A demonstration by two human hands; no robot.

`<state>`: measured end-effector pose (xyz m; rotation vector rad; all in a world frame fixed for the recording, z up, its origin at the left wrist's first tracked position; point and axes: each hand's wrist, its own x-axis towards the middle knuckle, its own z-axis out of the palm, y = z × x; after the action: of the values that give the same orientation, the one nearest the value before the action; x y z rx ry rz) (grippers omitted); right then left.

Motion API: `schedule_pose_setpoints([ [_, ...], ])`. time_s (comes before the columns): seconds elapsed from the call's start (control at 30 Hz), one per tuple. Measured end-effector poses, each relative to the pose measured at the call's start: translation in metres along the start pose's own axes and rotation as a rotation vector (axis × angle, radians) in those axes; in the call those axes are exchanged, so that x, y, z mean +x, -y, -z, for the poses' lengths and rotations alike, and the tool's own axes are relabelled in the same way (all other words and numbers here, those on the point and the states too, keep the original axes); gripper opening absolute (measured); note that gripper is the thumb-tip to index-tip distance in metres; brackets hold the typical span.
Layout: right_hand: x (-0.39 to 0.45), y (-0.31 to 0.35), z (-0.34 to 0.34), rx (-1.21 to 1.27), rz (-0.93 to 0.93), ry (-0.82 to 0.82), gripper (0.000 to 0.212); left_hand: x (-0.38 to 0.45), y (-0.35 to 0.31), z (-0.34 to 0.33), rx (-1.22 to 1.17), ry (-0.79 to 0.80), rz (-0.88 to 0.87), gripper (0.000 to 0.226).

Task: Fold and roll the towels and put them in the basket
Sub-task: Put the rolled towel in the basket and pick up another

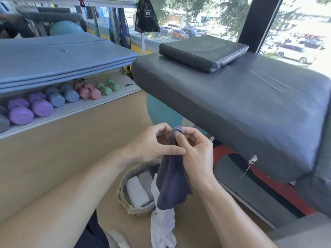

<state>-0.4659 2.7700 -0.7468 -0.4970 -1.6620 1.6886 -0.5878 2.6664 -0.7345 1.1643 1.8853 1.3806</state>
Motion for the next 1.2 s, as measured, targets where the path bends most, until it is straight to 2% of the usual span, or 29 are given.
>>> schedule_pose_setpoints([
  [0.1,0.002,0.013,0.002,-0.051,0.046,0.006,0.014,-0.002,-0.007,0.002,-0.029,0.005,-0.064,0.048],
  [0.23,-0.002,0.027,0.004,-0.156,0.063,0.002,0.013,0.0,-0.011,-0.006,-0.034,-0.091,-0.136,0.026],
  [0.37,-0.002,0.047,0.015,-0.345,0.078,-0.007,0.009,-0.001,-0.02,-0.021,-0.055,-0.12,-0.188,0.034],
  [0.53,-0.004,0.079,0.038,-0.487,0.148,-0.01,0.007,0.007,-0.04,-0.036,-0.009,-0.195,-0.25,0.03],
  [0.6,-0.004,0.092,0.048,-0.545,0.161,-0.041,0.008,0.009,-0.053,-0.045,-0.003,-0.21,-0.285,0.018],
  [0.63,-0.005,0.098,0.054,-0.546,0.154,-0.06,0.009,0.008,-0.06,-0.05,-0.006,-0.21,-0.311,0.01],
  [0.73,-0.006,0.112,0.076,-0.486,0.142,-0.119,0.013,0.011,-0.077,-0.065,-0.018,-0.282,-0.349,0.011],
  [0.8,-0.006,0.114,0.087,-0.443,0.113,-0.112,0.017,0.018,-0.083,-0.073,-0.032,-0.254,-0.326,0.01],
  [0.9,-0.005,0.117,0.105,-0.335,0.033,-0.003,0.02,0.032,-0.086,-0.074,0.041,-0.168,-0.278,0.02],
  [0.97,-0.003,0.127,0.122,-0.292,-0.048,0.143,0.02,0.038,-0.086,-0.064,0.191,-0.148,-0.305,0.02],
  [1.03,-0.005,0.144,0.141,-0.226,-0.202,0.328,0.018,0.043,-0.088,-0.052,0.406,-0.108,-0.326,0.022],
  [1.1,-0.004,0.164,0.16,-0.226,-0.355,0.469,0.017,0.048,-0.09,-0.046,0.523,-0.065,-0.341,0.026],
  [1.2,0.005,0.188,0.191,-0.287,-0.462,0.502,0.009,0.056,-0.098,-0.047,0.535,0.008,-0.36,0.025],
])
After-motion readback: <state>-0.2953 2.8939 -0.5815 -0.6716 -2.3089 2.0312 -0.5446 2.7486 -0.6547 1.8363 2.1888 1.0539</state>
